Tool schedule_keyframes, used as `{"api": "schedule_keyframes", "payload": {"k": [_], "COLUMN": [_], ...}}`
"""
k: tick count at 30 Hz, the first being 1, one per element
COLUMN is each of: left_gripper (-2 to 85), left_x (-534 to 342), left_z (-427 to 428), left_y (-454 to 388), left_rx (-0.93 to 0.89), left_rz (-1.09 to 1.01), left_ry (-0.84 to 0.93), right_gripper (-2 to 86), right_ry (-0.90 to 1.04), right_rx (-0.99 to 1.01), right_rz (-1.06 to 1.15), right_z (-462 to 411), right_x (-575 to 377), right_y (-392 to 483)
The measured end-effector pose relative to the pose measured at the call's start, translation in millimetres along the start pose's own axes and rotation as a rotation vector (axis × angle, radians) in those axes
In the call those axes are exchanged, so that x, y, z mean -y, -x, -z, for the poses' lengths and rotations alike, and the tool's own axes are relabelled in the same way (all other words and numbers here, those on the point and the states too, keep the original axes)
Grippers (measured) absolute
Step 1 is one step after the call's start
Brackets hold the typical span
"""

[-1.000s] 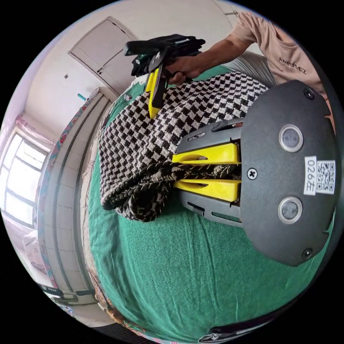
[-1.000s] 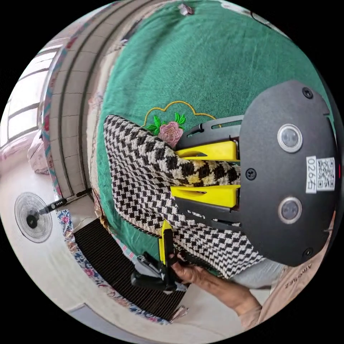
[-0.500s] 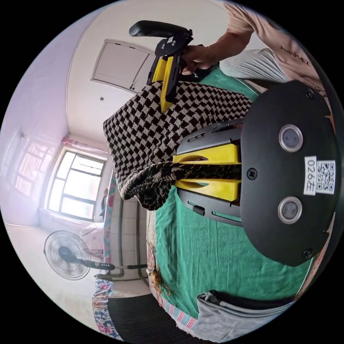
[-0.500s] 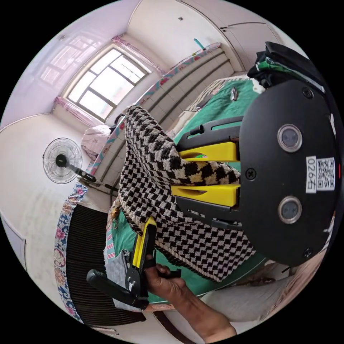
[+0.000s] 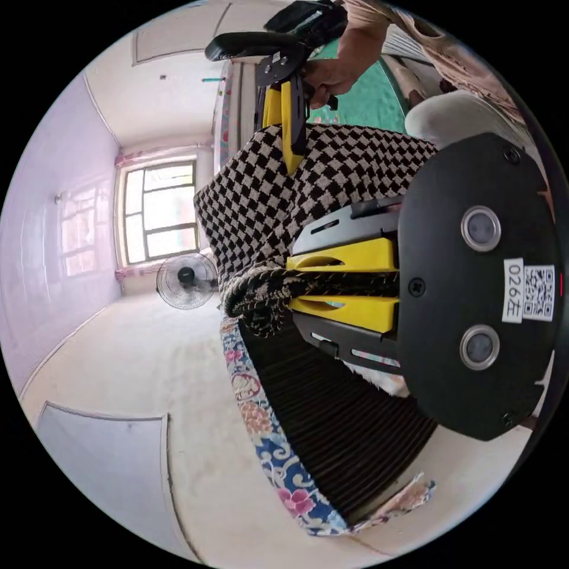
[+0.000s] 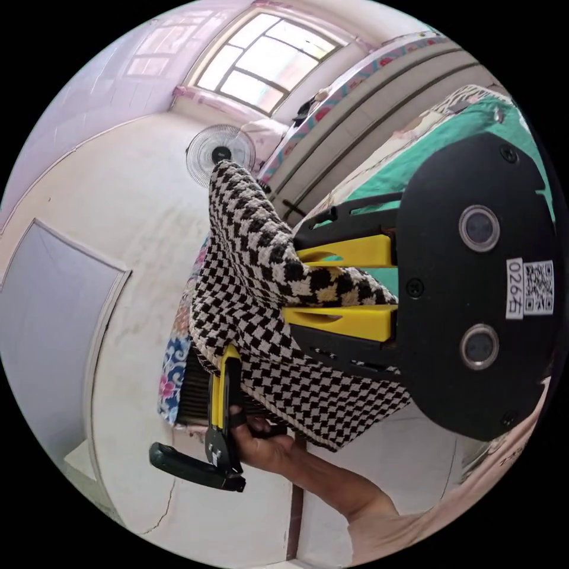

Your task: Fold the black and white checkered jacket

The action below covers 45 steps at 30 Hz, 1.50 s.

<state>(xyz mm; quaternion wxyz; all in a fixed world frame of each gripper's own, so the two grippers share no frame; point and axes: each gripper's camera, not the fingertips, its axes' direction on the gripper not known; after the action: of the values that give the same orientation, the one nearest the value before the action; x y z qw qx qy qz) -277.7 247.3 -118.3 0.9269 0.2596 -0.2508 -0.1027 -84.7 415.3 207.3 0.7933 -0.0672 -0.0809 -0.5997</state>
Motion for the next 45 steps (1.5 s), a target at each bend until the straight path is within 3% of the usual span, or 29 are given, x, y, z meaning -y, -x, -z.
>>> {"api": "schedule_keyframes", "payload": {"k": [5, 9, 11, 13, 14, 19, 23, 26, 29, 31, 33, 37, 38, 41, 43, 45], "left_gripper": [6.2, 6.4, 6.8, 7.7, 7.8, 5.3, -0.2, -0.8, -0.9, -0.8, -0.8, -0.9, -0.9, -1.0, -1.0, -1.0], "left_x": [31.7, 32.3, 11.0, -32.4, -36.2, -8.4, -8.9, -22.7, -51.7, -93.3, -104.6, -91.5, -90.2, -92.6, -95.9, -93.0], "left_z": [-44.3, -174.6, -256.4, -344.8, -349.6, -294.9, -220.5, -177.8, -189.3, -234.1, -222.7, -185.1, -172.8, -99.7, -58.5, -42.4], "left_y": [44.7, 63.1, 69.1, 66.2, 64.5, 88.5, 110.6, 85.8, 37.8, 12.8, 3.0, -24.1, -33.3, -87.4, -130.5, -165.6], "left_rx": [0.159, 0.167, 0.107, 0.022, 0.027, -0.062, 0.033, -0.148, -0.146, 0.061, 0.102, 0.19, 0.21, 0.121, -0.022, -0.118], "left_rz": [-0.145, -0.217, -0.165, -0.097, -0.085, 0.016, 0.183, 0.173, 0.065, -0.022, -0.037, 0.038, 0.043, 0.062, 0.1, 0.114], "left_ry": [0.19, 0.375, 0.548, 0.858, 0.849, 0.689, 0.487, 0.312, 0.406, 0.651, 0.532, 0.561, 0.522, 0.178, 0.003, -0.051], "right_gripper": [5.7, 5.8, 6.1, 6.8, 7.2, 5.6, 1.4, -0.5, -0.9, -0.9, -0.9, -0.9, -0.9, -1.0, -1.0, -1.1], "right_ry": [-0.038, 0.029, 0.12, 0.457, 0.541, 0.379, 0.34, 0.266, 0.139, 0.112, 0.262, 0.377, 0.398, 0.227, 0.108, 0.077], "right_rx": [0.194, 0.254, 0.245, 0.237, 0.25, 0.522, 0.393, 0.288, 0.234, 0.248, 0.292, 0.285, 0.307, 0.362, 0.228, 0.104], "right_rz": [-0.131, -0.3, -0.361, -0.426, -0.439, -0.586, -0.511, -0.343, -0.189, -0.053, 0.054, 0.06, 0.066, 0.114, 0.116, 0.108], "right_z": [-89.4, -201.6, -264.0, -358.2, -376.0, -362.4, -322.2, -280.5, -247.0, -246.9, -274.3, -255.9, -248.0, -164.5, -86.3, -33.3], "right_x": [35.0, 28.4, 12.6, -25.8, -38.3, -96.6, -103.9, -100.2, -102.1, -109.4, -122.1, -131.3, -131.4, -148.4, -177.8, -205.3], "right_y": [25.7, 13.6, 3.0, -9.5, -11.8, -62.4, -58.8, -28.5, 14.9, 55.1, 85.0, 83.2, 78.9, 49.8, 26.1, 9.2]}}
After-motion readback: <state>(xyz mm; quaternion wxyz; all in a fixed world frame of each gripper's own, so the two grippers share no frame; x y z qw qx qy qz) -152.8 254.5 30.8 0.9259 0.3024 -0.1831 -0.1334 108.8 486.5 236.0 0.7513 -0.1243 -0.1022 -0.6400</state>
